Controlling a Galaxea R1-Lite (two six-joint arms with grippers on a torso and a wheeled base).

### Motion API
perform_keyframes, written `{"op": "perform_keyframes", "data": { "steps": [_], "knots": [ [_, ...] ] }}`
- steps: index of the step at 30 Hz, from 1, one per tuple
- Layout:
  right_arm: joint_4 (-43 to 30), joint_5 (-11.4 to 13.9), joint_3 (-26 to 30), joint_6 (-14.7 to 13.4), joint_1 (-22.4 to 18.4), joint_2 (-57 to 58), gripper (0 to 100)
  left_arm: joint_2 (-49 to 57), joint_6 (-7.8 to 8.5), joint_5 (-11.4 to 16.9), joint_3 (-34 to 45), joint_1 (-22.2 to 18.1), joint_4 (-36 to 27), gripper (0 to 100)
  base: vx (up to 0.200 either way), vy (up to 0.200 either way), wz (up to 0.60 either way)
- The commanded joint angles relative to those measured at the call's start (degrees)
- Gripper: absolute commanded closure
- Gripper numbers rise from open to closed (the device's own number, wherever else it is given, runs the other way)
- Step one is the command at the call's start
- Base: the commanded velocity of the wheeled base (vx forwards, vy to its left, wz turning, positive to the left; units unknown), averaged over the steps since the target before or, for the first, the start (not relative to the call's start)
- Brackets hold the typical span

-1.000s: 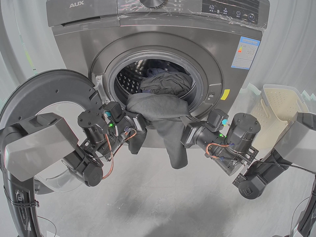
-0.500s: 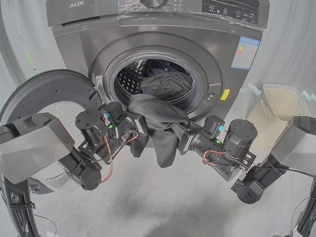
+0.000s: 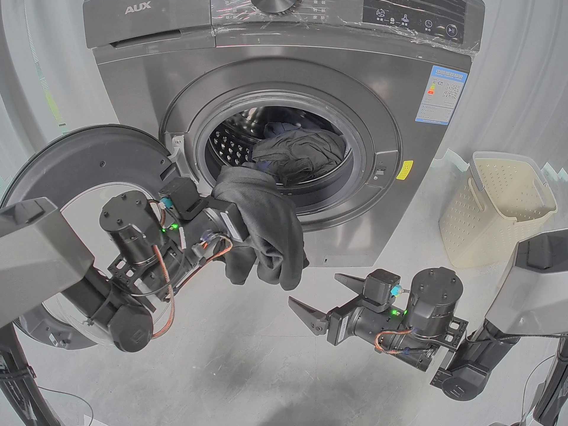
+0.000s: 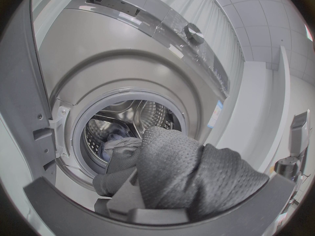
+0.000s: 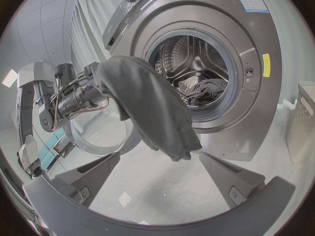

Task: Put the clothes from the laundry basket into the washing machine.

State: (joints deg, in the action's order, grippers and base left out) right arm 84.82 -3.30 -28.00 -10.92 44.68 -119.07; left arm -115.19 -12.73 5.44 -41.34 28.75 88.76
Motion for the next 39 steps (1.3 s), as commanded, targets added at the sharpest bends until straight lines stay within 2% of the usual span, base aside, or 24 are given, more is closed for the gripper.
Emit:
{"op": "perform_keyframes", "data": {
  "steps": [1, 6, 8, 12, 14, 15, 19, 20, 23, 35, 39],
  "knots": [
    [3.5, 0.4, 1.6, -0.5, -0.1, 0.4, 0, 7.6, -1.25, 1.9, 6.4, 0.2, 0.0, 100, 0.000, 0.000, 0.00],
    [3.8, 0.0, 2.8, -2.3, -3.7, 2.3, 0, 10.2, -1.34, 1.9, 8.8, 0.6, -0.1, 100, 0.000, 0.000, 0.00],
    [3.7, -0.1, 3.0, -2.4, -5.6, 3.5, 0, 11.0, -1.34, 1.9, 9.1, 0.6, -0.1, 100, 0.000, 0.000, 0.00],
    [3.7, -0.1, 2.9, -2.5, -6.7, 4.7, 0, 11.6, -0.81, 2.0, 11.5, 0.7, -0.1, 100, 0.000, 0.000, 0.00],
    [3.7, -0.1, 3.0, -2.5, -6.8, 4.7, 0, 11.0, -0.19, 1.9, 12.2, 1.2, -0.1, 100, 0.000, 0.000, 0.00],
    [3.7, -0.2, 3.0, -2.5, -6.8, 4.6, 0, 10.3, 0.95, 1.8, 12.8, 2.0, -0.1, 100, 0.000, 0.000, 0.00],
    [3.7, -0.2, 3.3, -2.6, -6.8, 4.7, 0, 8.7, 3.15, 1.4, 13.1, 2.1, -0.1, 100, 0.000, 0.000, 0.00],
    [3.7, -0.2, 3.7, -2.6, -6.9, 4.8, 0, 8.0, 4.20, 1.2, 13.5, 2.3, -0.1, 100, 0.000, 0.000, 0.00],
    [3.7, -0.2, 3.7, -2.6, -7.0, 4.8, 0, 6.9, 5.08, 1.2, 13.8, 2.7, -0.1, 100, 0.000, 0.000, 0.00],
    [3.7, -0.3, 3.8, -2.7, -6.5, 4.7, 0, 6.6, 4.99, 1.0, 14.1, 3.2, -0.1, 100, 0.000, 0.000, 0.00],
    [3.7, -0.7, 3.8, -2.7, -6.4, 4.7, 0, 5.9, 5.08, 1.0, 14.3, 3.2, 0.0, 100, 0.200, 0.000, 0.00]
  ]
}}
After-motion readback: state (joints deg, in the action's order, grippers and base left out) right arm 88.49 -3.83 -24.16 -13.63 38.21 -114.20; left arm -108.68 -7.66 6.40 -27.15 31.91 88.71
